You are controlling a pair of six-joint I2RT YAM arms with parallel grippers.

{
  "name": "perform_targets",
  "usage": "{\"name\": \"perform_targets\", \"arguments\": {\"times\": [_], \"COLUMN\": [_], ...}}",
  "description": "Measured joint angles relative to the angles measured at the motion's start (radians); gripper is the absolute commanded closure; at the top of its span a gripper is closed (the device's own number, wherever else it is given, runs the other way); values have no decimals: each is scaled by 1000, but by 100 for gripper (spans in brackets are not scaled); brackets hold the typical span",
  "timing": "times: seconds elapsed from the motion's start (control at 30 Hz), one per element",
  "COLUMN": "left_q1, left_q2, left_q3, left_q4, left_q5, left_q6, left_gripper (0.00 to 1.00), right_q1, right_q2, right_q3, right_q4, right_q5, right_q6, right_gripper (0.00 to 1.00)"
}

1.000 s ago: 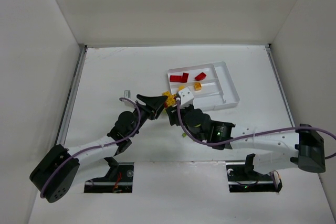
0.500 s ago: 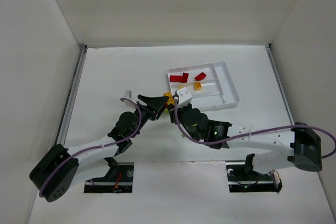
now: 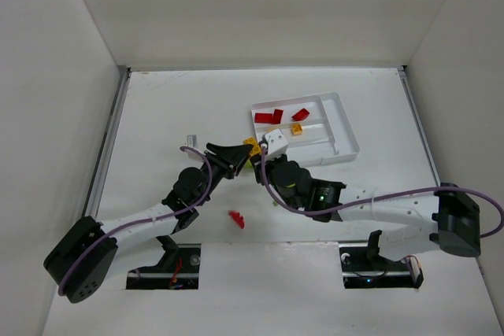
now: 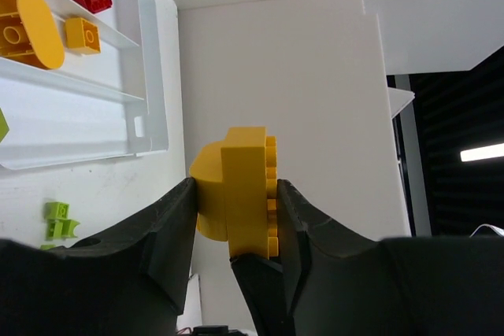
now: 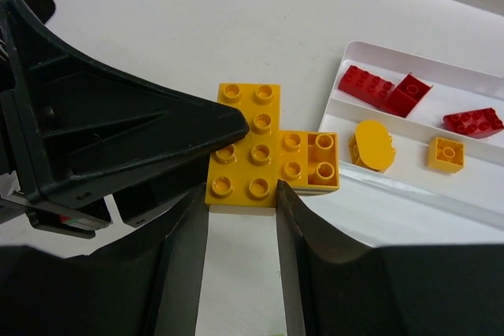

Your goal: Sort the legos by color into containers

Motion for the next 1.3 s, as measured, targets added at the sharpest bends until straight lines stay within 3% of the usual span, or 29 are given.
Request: {"name": "perform_targets", "arguments": {"times": [0.27, 0.43, 0.57, 0.73, 0.83, 0.9, 0.97, 1.07, 1.1, 1.2, 1.3], "left_q1": [1, 1, 5, 37, 71, 98, 130, 183, 201, 248, 290], "left_q2": [4, 32, 42, 39, 28, 18, 6, -24, -39, -81, -124], "left_q3": [4, 9, 9, 9, 9, 9, 9, 9, 9, 9, 9], "left_q4": [-6, -6, -7, -8, -13, -19, -31, -65, -80, -130, -190], "left_q5": [-5, 0, 8, 17, 21, 29, 41, 58, 62, 68, 70], "left_q6": [11, 17, 21, 36, 47, 57, 69, 94, 105, 142, 182], "left_gripper": [72, 73, 74, 74, 74, 74, 74, 74, 74, 74, 74], "right_q1": [-13, -21, -26, -26, -22, -8, 24, 97, 121, 181, 228], "right_q2": [0, 0, -5, -65, -141, -192, -217, -183, -156, -57, 51], "right_q3": [-6, -29, -44, -74, -115, -146, -165, -173, -173, -173, -163], "right_q4": [5, 18, 35, 39, 39, 34, 31, 26, 25, 21, 18], "right_q5": [-18, -26, -33, -34, -34, -36, -58, -150, -190, -303, -409], "right_q6": [18, 38, 68, 75, 91, 112, 136, 201, 226, 298, 332], "right_gripper": [70, 54, 26, 15, 18, 32, 52, 55, 51, 22, 16]}}
